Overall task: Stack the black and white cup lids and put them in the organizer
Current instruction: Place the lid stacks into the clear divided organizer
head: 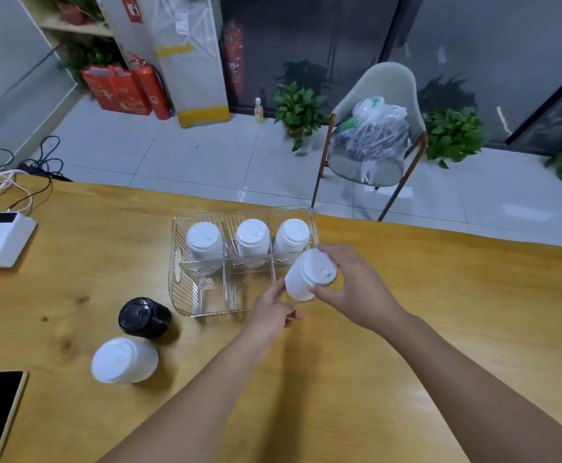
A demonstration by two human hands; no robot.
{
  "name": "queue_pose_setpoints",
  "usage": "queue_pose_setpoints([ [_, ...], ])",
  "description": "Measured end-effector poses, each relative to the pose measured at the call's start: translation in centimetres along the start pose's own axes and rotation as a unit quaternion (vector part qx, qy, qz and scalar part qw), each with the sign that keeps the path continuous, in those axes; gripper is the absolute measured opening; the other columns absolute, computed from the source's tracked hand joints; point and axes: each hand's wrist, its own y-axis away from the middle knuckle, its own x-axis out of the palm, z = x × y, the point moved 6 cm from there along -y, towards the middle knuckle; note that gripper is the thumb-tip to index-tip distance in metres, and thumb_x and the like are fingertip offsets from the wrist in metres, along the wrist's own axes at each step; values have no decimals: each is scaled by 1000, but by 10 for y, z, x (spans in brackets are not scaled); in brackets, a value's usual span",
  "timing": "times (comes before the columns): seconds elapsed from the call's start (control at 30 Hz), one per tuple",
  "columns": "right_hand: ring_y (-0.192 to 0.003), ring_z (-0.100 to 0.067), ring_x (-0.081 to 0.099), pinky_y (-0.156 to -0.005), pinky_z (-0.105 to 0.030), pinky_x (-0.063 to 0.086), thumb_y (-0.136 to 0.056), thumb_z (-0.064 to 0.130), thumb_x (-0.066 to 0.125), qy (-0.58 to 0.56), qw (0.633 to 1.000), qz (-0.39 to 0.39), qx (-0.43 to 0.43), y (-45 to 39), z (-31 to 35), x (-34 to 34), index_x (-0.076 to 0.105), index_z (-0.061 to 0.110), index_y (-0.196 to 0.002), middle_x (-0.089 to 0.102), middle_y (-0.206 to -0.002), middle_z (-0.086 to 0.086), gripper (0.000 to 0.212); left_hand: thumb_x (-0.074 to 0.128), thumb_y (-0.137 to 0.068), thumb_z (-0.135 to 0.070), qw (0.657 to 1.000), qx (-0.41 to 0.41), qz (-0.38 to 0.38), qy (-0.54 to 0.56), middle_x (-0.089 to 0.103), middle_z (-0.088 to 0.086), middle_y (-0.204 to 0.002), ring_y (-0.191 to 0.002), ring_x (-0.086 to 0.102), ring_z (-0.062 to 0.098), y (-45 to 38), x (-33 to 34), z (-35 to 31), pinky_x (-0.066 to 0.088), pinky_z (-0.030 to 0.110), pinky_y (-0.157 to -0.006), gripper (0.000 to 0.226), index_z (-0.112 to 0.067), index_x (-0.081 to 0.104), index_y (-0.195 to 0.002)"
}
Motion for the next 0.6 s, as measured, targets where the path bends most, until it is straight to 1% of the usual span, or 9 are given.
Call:
queue_pose_setpoints([
  [0.07,-137,-4,52,-108,-18,38,-91,45,84,14,1000,5,-10,-9,-3,3,49,31,-157,50,-155,17,77,55,-100,5,1000,6,-9,4,70,-15,-138,-83,79,16,-3,9,1,53,27,-72,62,-36,60,-147],
  [0.13,-138,-6,52,-108,-19,38,-90,44,85,27,999,12,-13,-15,-9,3,49,29,-158,50,-157,14,79,61,-101,-1,1000,9,-16,13,75,-10,-126,-84,79,15,-6,18,3,55,30,-77,57,-40,61,-142],
  [0.17,-138,-6,52,-107,-19,38,-89,44,86,29,999,17,-16,-17,-10,5,50,28,-158,50,-157,12,79,65,-101,-5,1000,8,-22,19,76,-11,-123,-85,79,15,-7,19,6,55,31,-79,53,-41,61,-140],
  [0.27,-136,-7,53,-104,-18,39,-89,44,86,29,999,30,-24,-23,-14,12,51,27,-158,52,-155,12,79,76,-100,-17,998,2,-42,36,77,-13,-120,-85,80,15,-13,23,11,55,32,-80,43,-40,62,-134],
  [0.37,-138,-9,53,-104,-19,38,-88,44,87,31,998,43,-30,-31,-20,20,50,26,-158,52,-156,10,81,79,-101,-26,996,-1,-65,55,75,-10,-122,-81,77,14,-18,32,12,55,28,-75,39,-35,60,-134],
  [0.43,-138,-11,53,-106,-23,40,-87,44,87,24,998,46,-25,-37,-23,21,51,26,-158,53,-156,9,82,79,-101,-27,994,14,-98,55,71,-14,-121,-89,74,14,-22,37,11,57,25,-69,43,-35,57,-137],
  [0.47,-138,-12,53,-108,-27,42,-87,44,88,22,998,45,-25,-41,-24,22,52,26,-157,54,-155,9,81,79,-101,-27,992,29,-115,53,69,-17,-121,-96,73,14,-25,39,11,60,26,-70,45,-36,55,-139],
  [0.53,-139,-12,53,-114,-37,43,-86,45,87,32,998,44,-37,-46,-22,25,53,26,-156,55,-155,9,80,77,-103,-27,986,47,-151,48,66,-20,-121,-104,73,12,-32,43,17,65,34,-76,46,-40,52,-139],
  [0.6,-139,-10,50,-117,-43,38,-86,47,87,51,996,44,-55,-50,-19,27,53,27,-155,56,-155,10,80,74,-104,-30,980,61,-185,40,65,-19,-127,-107,73,11,-39,45,24,67,41,-84,45,-44,50,-140],
])
